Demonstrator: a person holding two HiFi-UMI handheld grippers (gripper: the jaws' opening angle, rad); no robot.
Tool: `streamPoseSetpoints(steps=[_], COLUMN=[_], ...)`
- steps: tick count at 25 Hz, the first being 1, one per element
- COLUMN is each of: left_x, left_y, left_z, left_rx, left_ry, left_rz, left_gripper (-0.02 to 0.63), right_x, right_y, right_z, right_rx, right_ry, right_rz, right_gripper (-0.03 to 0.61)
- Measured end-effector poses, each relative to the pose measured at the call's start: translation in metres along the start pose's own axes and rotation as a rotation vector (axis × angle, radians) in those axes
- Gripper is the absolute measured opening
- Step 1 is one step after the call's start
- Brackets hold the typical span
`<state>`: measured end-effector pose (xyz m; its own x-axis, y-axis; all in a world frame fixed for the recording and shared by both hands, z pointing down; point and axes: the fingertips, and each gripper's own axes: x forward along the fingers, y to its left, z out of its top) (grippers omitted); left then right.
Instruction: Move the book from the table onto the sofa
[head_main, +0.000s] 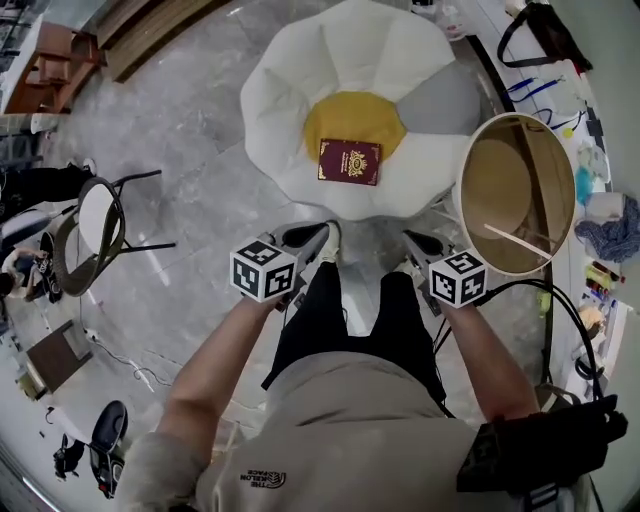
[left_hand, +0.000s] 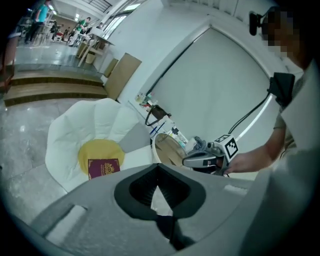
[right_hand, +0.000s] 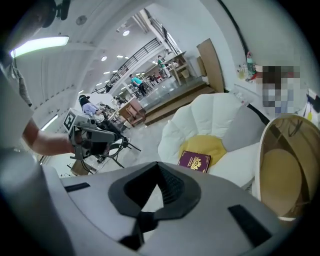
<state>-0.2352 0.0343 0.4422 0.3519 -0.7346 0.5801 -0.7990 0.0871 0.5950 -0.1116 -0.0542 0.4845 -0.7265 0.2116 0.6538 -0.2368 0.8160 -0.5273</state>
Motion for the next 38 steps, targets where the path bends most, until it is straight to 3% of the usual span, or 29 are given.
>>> streamPoseSetpoints(steps=[8,16,24,38], left_x=[-0.050,-0.086,-0.102,-0.108], left_y=[-0.095,-0.154,-0.177,-0.167], left_z=[0.020,0.037,0.043,0.058], left_rx=[0.116,0.202,0.247,0.317], left_ry=[0.006,-0.020,-0.053,-0.049], left_rz=[-0.072,-0.113,-0.137,-0.167], left_gripper=[0.008,0.008,0.008,0.008], right_x=[-0.066,-0.118,-0.150,-0.158], right_y=[0.073,0.115,0.143,0.163], right_z=[0.032,0.053,0.068,0.076], right_rx=[-0.096,-0.163,-0.224,-0.232], right_ry=[-0.051,-0.106,-0.165,-0.236], right_rz=[0.055,0.066,0.046,-0.017], right_gripper=[0.012,0.012,0.012,0.012])
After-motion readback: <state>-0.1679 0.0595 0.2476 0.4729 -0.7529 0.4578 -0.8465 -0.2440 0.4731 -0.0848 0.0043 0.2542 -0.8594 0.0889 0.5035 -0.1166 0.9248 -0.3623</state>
